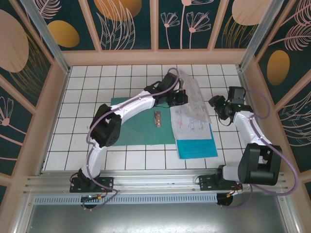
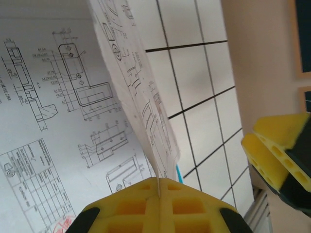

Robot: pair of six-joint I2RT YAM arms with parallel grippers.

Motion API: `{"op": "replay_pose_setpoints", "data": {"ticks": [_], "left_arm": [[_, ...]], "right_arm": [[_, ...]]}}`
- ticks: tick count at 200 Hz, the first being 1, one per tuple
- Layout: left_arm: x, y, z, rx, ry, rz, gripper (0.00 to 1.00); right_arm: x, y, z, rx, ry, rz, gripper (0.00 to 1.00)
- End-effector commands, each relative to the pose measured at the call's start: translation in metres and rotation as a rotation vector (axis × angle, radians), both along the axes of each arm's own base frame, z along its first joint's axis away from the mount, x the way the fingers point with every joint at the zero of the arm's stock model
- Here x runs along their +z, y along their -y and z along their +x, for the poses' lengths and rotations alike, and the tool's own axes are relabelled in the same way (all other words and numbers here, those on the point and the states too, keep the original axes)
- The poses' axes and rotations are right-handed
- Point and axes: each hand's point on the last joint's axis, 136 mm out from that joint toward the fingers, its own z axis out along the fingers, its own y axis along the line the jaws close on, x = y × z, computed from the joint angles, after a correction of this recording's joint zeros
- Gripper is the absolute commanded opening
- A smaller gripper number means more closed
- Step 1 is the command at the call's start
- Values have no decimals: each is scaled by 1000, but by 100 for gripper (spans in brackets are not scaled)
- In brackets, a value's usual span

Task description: Put the files into the folder

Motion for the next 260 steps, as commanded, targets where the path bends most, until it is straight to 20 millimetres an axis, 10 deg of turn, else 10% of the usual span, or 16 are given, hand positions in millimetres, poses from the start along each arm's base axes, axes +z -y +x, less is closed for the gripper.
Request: {"op": "replay_pose_setpoints", "data": {"ticks": [1,39,123,158,260], "left_arm": [[27,-36,-2,23,18,28,0],[23,-113,-17,61,-21,85,0],[-63,-258,-59,203,-130,515,0],[-87,-283,-61,246,-149,644,0],[-117,-289,-57,238,-170,713,0]], "right_arm": [[7,-13,-4,58,-9,-31,60],[8,-63,-3,203,6,-9,60],[-10,-208,-3,579,-28,133,59],[-27,-250,-2,669,-83,150,59],[-80,-287,2,758,-199,160,59]]}}
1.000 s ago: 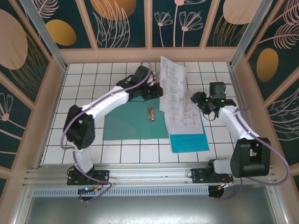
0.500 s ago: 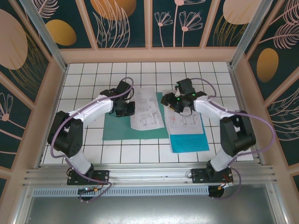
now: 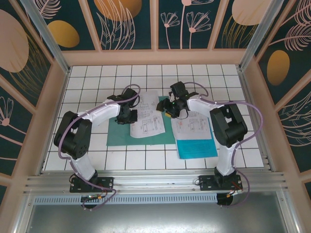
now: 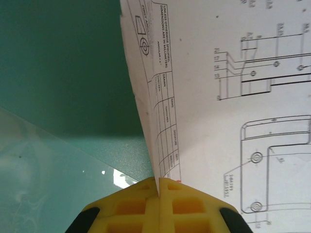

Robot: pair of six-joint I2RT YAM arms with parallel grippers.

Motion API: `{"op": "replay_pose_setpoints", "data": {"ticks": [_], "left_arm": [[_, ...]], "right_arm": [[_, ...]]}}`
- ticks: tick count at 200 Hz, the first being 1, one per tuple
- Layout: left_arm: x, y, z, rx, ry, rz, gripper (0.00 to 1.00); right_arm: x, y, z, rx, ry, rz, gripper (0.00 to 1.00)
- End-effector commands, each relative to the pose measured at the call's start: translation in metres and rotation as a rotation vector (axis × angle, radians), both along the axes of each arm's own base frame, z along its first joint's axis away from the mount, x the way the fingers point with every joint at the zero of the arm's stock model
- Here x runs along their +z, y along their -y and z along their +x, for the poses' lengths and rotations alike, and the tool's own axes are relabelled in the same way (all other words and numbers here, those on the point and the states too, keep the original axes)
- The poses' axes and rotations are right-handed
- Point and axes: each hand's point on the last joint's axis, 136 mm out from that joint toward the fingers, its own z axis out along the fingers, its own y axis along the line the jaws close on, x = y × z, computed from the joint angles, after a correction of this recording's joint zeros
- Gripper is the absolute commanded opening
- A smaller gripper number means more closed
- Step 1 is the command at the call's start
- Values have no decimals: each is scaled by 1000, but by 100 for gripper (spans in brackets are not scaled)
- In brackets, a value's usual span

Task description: Put the files into the folder

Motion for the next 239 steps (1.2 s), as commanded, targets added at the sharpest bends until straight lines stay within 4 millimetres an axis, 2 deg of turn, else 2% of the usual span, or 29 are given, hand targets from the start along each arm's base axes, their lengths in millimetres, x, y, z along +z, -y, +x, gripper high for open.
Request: {"op": "replay_pose_setpoints", "data": {"ticks": [1,29,59,105,135,172,209,239], "left_arm": [[-5,-4,2,-9,0,25,0],[-6,-4,3,-10,0,23,0],[-7,-3,2,-14,-4,20,0],[-9,-2,2,-19,-6,16,0],[-9,-1,3,-21,-4,16,0],[-8,1,6,-23,6,4,0],[-9,3,7,-26,7,-5,0],[-6,8,10,-30,21,-28,0]], "right_arm": [[0,-16,-2,47,-6,25,59],[-11,-19,-4,56,-34,18,58],[-12,-24,-6,69,-41,42,58],[18,-34,-4,79,-3,124,50],[31,-38,-11,85,-12,187,43],[28,-36,-18,83,-27,195,37],[37,-33,-19,75,-5,198,37],[23,-41,-28,113,-25,171,37]]}}
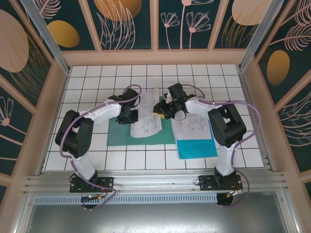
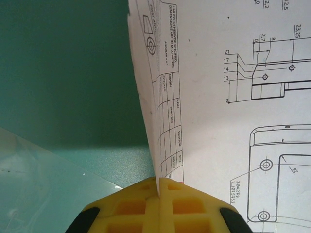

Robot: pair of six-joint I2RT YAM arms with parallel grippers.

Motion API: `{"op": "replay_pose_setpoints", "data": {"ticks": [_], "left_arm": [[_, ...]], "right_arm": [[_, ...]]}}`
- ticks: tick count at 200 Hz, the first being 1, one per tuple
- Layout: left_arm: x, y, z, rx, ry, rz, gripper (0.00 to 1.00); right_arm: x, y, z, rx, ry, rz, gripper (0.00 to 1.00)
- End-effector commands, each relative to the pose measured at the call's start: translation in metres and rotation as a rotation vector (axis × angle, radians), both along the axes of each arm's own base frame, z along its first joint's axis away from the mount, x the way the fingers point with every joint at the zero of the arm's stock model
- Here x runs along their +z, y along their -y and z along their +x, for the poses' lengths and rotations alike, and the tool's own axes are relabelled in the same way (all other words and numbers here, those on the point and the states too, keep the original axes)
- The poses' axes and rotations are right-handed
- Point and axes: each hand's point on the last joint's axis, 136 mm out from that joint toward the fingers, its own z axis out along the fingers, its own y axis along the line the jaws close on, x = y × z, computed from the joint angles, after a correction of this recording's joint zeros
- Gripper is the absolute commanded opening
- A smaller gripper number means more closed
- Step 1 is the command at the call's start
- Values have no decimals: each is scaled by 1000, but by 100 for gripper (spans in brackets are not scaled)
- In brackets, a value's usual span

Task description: Put the files into the folder

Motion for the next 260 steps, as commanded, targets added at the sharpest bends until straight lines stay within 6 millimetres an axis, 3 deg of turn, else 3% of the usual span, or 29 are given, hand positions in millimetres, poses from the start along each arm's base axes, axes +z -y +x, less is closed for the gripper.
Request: {"op": "replay_pose_setpoints", "data": {"ticks": [1,85,142,186,241,260], "left_arm": [[-2,4,4,-14,8,-20,0],[3,14,8,-42,26,-73,0],[4,12,7,-42,23,-59,0],[1,12,7,-41,16,-57,0],[1,11,6,-37,15,-53,0],[2,10,5,-29,16,-50,0]], "right_arm": [[7,-11,-10,43,18,11,37],[-13,-13,-7,62,17,-63,32],[-25,9,-10,60,28,-189,32],[-29,9,-12,55,22,-176,30],[-28,11,-11,40,23,-169,18],[-28,16,-10,34,33,-181,8]]}}
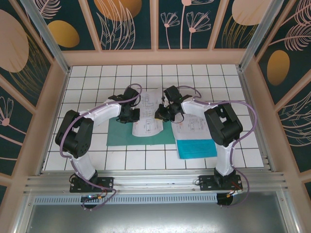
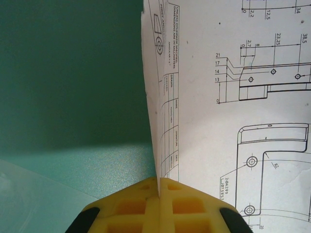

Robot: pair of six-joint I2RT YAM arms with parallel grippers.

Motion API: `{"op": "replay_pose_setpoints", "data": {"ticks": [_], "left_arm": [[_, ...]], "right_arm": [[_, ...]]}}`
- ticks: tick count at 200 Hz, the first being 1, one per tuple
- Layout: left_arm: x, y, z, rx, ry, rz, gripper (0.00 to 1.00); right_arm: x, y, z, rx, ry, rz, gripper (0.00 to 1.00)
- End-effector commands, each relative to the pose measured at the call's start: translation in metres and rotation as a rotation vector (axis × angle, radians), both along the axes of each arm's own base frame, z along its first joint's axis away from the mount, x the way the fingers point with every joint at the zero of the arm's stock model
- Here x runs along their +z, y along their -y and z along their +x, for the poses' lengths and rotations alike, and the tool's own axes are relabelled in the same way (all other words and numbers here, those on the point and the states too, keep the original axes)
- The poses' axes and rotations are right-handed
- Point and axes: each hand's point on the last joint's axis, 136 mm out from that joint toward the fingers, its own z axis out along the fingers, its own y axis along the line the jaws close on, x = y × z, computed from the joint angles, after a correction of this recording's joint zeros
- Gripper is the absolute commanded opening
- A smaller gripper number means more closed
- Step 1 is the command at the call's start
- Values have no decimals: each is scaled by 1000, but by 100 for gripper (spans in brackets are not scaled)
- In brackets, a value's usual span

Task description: Put the files into the folder

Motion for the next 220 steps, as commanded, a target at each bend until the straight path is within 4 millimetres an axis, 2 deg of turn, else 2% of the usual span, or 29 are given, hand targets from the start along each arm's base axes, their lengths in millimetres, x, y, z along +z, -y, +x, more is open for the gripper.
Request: {"op": "replay_pose_setpoints", "data": {"ticks": [1,16,34,44,54,62,72,76,84,102,110,139,143,164,171,177,220], "left_arm": [[-1,-4,-1,-4,-5,14,0],[0,-4,-1,9,-5,10,0],[3,-3,-2,41,-15,-11,0],[6,-2,-1,70,-20,-33,15],[14,-1,0,115,-16,-66,37],[22,0,2,155,-7,-96,50],[27,-1,4,208,-4,-120,58],[39,-1,6,229,21,-141,61],[46,-5,7,273,32,-153,66],[54,-19,4,379,39,-165,75],[56,-27,2,432,35,-176,82],[54,-55,-7,587,11,-214,87],[53,-60,-9,612,8,-215,90],[52,-82,-18,729,11,-242,92],[45,-89,-25,767,4,-247,93],[43,-93,-29,797,1,-258,98],[19,-103,-49,884,-61,-313,99]], "right_arm": [[-1,10,1,-17,19,-21,8],[0,14,3,-20,31,-30,0],[5,18,7,-19,60,-32,0],[10,19,10,-8,91,-38,0],[16,21,12,1,125,-45,0],[22,22,16,16,168,-57,0],[31,24,21,33,226,-68,0],[35,25,23,40,250,-73,0],[45,26,28,53,302,-78,0],[66,27,37,80,411,-85,0],[75,27,40,88,457,-84,0],[104,27,47,112,598,-75,0],[108,27,47,117,615,-71,0],[124,26,45,141,695,-45,0],[129,26,43,150,717,-35,0],[132,26,42,157,733,-29,0],[136,19,16,242,752,29,0]]}}
